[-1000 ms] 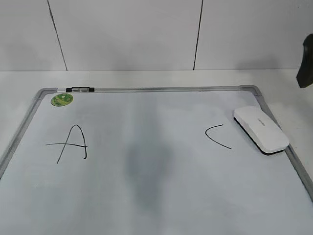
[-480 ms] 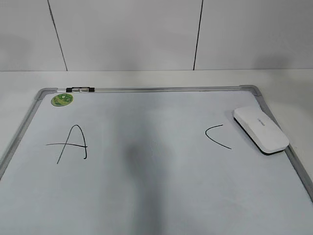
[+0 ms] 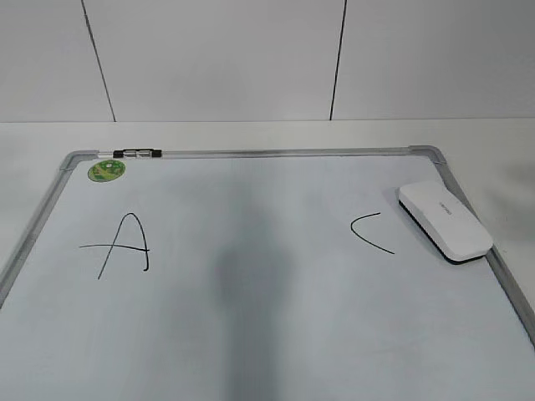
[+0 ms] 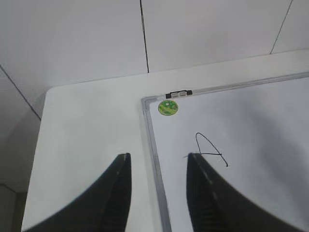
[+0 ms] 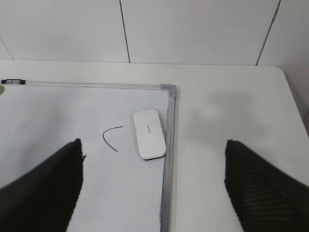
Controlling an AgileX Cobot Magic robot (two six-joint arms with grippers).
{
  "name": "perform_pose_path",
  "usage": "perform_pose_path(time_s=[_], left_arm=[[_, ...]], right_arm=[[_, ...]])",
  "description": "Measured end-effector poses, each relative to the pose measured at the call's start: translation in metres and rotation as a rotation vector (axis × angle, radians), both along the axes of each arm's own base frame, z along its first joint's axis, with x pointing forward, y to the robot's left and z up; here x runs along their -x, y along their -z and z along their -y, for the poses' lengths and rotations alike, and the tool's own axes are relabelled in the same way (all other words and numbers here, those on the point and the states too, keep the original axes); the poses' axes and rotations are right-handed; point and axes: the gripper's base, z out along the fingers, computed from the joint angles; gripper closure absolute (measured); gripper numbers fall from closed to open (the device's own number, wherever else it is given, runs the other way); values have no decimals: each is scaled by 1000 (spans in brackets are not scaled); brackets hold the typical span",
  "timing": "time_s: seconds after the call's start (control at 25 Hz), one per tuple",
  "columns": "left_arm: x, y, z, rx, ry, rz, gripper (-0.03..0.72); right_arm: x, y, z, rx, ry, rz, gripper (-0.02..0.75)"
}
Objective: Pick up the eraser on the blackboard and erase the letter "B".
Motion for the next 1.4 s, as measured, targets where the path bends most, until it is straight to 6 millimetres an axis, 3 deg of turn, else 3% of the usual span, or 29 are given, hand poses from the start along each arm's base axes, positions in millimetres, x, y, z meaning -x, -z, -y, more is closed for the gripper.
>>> perform_pose_path(time_s=[0.36, 0.48, 0.68, 0.76, 1.04, 1.4], left_arm=[[68, 68, -4, -11, -12, 48, 412], [79, 94, -6, -19, -21, 50, 412], [94, 135, -7, -27, -30, 64, 441], [96, 151, -7, -28, -30, 56, 447], [71, 194, -7, -39, -32, -101, 450], [59, 196, -8, -49, -50, -15, 450]], right_arm=[[66, 61, 9, -19, -4, 107, 3], [73, 86, 10, -14, -7, 109, 3], [70, 128, 9, -12, -4, 55, 3], [61, 142, 8, 1, -7, 1, 3], [41, 179, 5, 32, -11, -146, 3], [32, 181, 5, 34, -11, -87, 3]])
